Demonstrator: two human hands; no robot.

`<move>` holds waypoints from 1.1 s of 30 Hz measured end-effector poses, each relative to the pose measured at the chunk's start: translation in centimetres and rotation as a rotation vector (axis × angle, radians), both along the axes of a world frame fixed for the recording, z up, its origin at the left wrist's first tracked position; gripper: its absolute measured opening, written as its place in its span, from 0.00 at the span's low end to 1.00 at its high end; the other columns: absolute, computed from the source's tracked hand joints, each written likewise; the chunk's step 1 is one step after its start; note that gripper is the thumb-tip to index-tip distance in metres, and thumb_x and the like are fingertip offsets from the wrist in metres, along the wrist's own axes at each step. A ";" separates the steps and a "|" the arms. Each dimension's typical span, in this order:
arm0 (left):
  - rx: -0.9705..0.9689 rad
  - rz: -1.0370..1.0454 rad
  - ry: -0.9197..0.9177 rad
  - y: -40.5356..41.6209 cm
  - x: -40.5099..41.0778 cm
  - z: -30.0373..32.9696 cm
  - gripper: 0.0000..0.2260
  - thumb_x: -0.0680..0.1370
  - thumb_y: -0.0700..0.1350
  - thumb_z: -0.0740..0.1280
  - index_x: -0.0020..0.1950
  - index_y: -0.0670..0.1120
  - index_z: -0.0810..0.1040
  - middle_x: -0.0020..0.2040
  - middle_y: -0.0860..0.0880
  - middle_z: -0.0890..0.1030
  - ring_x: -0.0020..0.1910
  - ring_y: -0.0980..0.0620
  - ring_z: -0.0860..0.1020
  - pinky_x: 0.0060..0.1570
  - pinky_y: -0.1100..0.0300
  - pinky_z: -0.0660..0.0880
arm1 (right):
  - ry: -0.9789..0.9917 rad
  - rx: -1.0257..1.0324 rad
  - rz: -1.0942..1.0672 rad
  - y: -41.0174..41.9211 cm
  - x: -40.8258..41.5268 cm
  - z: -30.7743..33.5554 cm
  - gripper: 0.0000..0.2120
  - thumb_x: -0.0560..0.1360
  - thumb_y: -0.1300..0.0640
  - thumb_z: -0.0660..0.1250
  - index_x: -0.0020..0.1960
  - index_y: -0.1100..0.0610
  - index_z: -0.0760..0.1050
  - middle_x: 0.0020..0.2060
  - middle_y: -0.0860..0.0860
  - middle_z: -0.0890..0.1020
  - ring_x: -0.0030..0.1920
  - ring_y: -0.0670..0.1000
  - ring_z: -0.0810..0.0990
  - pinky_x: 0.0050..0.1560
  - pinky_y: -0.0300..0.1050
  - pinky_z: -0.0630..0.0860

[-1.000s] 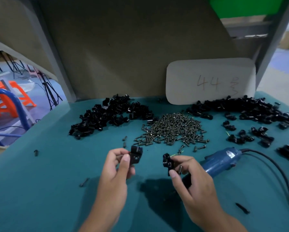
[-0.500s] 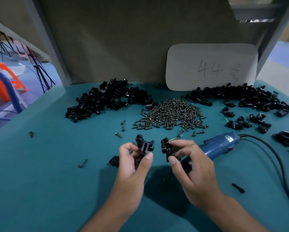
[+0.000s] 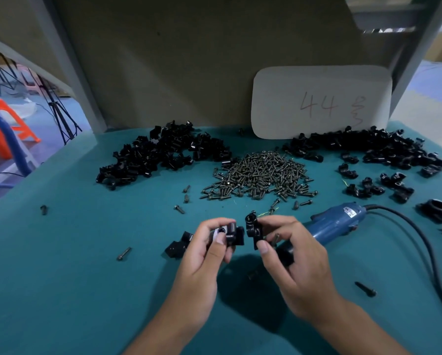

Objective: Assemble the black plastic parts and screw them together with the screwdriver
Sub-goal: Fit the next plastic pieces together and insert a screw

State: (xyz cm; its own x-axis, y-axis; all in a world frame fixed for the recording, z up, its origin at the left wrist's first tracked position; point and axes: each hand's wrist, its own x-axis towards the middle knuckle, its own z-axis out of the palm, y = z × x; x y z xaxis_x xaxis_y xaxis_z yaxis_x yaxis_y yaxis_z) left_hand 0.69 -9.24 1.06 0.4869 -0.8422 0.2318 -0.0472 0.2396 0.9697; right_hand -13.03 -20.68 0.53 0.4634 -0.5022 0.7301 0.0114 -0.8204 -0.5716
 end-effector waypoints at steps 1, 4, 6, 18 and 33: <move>-0.004 -0.020 -0.005 0.0 0.0 0.1 0.10 0.79 0.58 0.64 0.59 0.61 0.79 0.41 0.59 0.79 0.42 0.60 0.75 0.48 0.71 0.71 | 0.005 0.002 -0.001 0.0 0.0 0.0 0.03 0.79 0.52 0.65 0.49 0.49 0.71 0.60 0.36 0.77 0.59 0.39 0.78 0.54 0.29 0.70; -0.005 -0.047 -0.008 0.0 0.1 0.2 0.14 0.76 0.57 0.67 0.61 0.59 0.80 0.49 0.56 0.83 0.47 0.59 0.81 0.49 0.69 0.75 | 0.015 -0.001 0.004 0.0 0.0 0.1 0.04 0.79 0.52 0.65 0.49 0.50 0.71 0.59 0.34 0.77 0.58 0.39 0.78 0.54 0.28 0.69; -0.001 -0.033 -0.010 0.0 0.1 0.2 0.14 0.76 0.58 0.67 0.61 0.59 0.81 0.48 0.56 0.83 0.45 0.59 0.80 0.47 0.67 0.76 | 0.010 -0.003 0.009 0.0 -0.1 0.2 0.04 0.79 0.52 0.65 0.49 0.50 0.71 0.60 0.33 0.76 0.59 0.39 0.78 0.55 0.29 0.70; -0.032 -0.200 0.174 0.3 0.1 0.6 0.14 0.77 0.53 0.70 0.62 0.54 0.80 0.39 0.48 0.79 0.42 0.53 0.76 0.47 0.62 0.76 | -0.011 -0.029 0.044 0.1 -0.1 0.4 0.04 0.79 0.53 0.65 0.49 0.52 0.71 0.57 0.38 0.78 0.59 0.41 0.79 0.56 0.31 0.70; 0.003 -0.015 -0.184 -0.1 0.3 -0.5 0.16 0.78 0.64 0.66 0.63 0.60 0.76 0.60 0.52 0.81 0.60 0.47 0.80 0.61 0.39 0.75 | 0.030 -0.059 0.078 -0.3 -0.1 0.3 0.04 0.80 0.54 0.66 0.50 0.50 0.71 0.59 0.35 0.77 0.60 0.40 0.78 0.58 0.31 0.70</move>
State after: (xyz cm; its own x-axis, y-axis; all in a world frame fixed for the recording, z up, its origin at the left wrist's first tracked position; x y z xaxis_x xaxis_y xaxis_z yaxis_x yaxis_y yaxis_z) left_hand 0.97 -9.32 0.56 0.4236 -0.8499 0.3135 -0.2206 0.2389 0.9457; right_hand -13.09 -20.93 0.83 0.5216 -0.4206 0.7423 0.0601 -0.8497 -0.5238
